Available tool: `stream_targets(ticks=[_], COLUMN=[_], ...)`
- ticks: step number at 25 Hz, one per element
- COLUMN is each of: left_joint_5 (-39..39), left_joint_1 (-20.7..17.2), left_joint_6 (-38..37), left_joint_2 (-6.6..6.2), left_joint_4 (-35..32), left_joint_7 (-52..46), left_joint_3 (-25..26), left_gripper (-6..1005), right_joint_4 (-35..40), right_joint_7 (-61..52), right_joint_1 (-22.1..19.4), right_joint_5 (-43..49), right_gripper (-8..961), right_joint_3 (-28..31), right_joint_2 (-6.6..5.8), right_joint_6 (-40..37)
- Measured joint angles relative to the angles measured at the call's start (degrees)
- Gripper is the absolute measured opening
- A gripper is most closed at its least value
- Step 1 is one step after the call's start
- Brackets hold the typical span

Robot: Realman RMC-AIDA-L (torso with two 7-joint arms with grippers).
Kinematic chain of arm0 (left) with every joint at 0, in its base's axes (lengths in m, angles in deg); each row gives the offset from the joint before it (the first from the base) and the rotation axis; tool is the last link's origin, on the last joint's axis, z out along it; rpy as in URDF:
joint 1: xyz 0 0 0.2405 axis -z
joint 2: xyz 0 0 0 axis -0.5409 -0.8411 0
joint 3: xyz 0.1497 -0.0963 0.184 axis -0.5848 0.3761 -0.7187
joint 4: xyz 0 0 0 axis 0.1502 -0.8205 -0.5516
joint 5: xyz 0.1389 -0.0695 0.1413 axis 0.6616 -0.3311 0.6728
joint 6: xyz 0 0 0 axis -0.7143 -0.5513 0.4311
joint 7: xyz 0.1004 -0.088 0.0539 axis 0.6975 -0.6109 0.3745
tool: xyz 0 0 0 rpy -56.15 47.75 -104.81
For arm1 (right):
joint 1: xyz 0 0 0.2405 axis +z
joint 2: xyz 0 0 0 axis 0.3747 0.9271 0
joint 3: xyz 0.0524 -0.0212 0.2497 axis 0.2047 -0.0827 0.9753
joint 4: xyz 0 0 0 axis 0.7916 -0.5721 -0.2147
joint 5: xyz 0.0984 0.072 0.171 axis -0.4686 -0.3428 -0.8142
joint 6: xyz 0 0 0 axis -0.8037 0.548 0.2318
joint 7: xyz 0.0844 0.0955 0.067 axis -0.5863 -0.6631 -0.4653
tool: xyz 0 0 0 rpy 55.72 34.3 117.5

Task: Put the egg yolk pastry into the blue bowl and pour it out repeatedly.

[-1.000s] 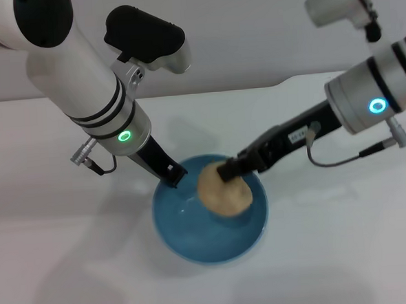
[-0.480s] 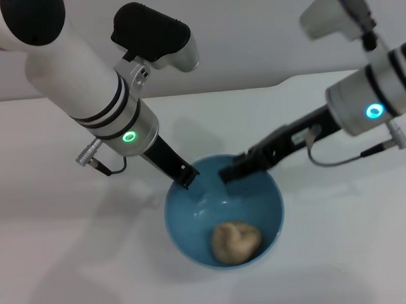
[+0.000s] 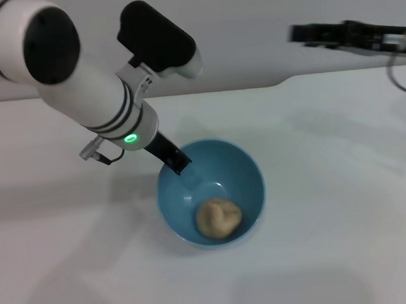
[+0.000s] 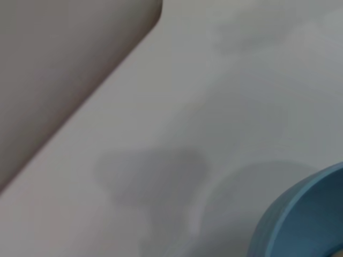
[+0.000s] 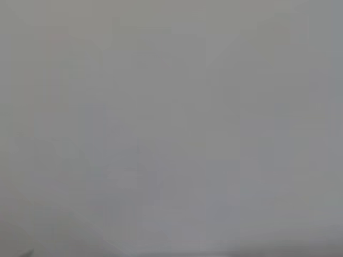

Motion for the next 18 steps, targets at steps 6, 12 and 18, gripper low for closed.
stream_targets(ticks=[6, 12, 18], left_joint_5=[3.8, 14.7, 16.6], left_joint_1=[-0.8, -6.6, -16.0], left_joint_6=[-7.3, -19.2, -36.8], left_joint_2=[0.21, 0.3, 0.13], left_joint_4=[1.4, 9.7, 17.4], left_joint_7=[-0.3, -5.7, -3.3], left_joint_3=[-5.2, -10.5, -11.8], left_gripper=[0, 0, -1], right_joint_4=[-6.3, -16.2, -19.1], right_joint_7=[5.6, 14.4, 15.6], right_joint_1=[-5.9, -10.0, -13.0], right_joint_5=[-1.7, -7.4, -7.9], right_gripper=[458, 458, 458], right_joint_3=[5.0, 9.1, 11.1], right_joint_2=[0.2, -0.01, -0.04], right_joint_6=[5.5, 6.3, 6.4])
